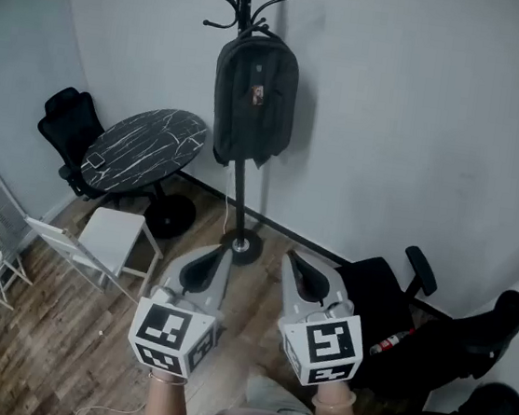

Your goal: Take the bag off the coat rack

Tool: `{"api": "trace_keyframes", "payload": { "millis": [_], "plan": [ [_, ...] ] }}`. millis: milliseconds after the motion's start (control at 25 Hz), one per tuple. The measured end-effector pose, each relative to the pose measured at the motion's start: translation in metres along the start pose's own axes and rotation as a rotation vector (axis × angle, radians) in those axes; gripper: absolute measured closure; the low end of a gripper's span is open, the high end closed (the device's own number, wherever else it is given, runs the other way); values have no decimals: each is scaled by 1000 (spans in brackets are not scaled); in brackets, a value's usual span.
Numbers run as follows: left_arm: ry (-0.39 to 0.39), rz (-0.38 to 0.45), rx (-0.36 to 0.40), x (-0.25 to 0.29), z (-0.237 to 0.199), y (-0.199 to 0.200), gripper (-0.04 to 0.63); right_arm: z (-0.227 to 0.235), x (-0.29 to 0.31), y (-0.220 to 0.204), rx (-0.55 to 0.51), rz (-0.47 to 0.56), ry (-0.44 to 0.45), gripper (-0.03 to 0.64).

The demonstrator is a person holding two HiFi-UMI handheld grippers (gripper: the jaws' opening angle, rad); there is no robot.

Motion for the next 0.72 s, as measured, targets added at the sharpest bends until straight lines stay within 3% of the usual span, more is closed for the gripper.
{"api": "trace_keyframes", "payload": {
  "millis": [400,720],
  "plan": [
    [-9,2,-4,51,-32,-2,586,29,51,-10,19,-34,14,615],
    [15,16,6,93,-48,6,586,56,89,-9,-51,7,-4,615]
  ]
}}
Point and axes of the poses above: the fingertips, and each gripper's own axes: x forward along the fingers, z to its right, y out of its top, the point moved 9 cm from there along -x, backward along the fingers, and after that the axes turned 15 degrees about -y, right-handed, at the moved point
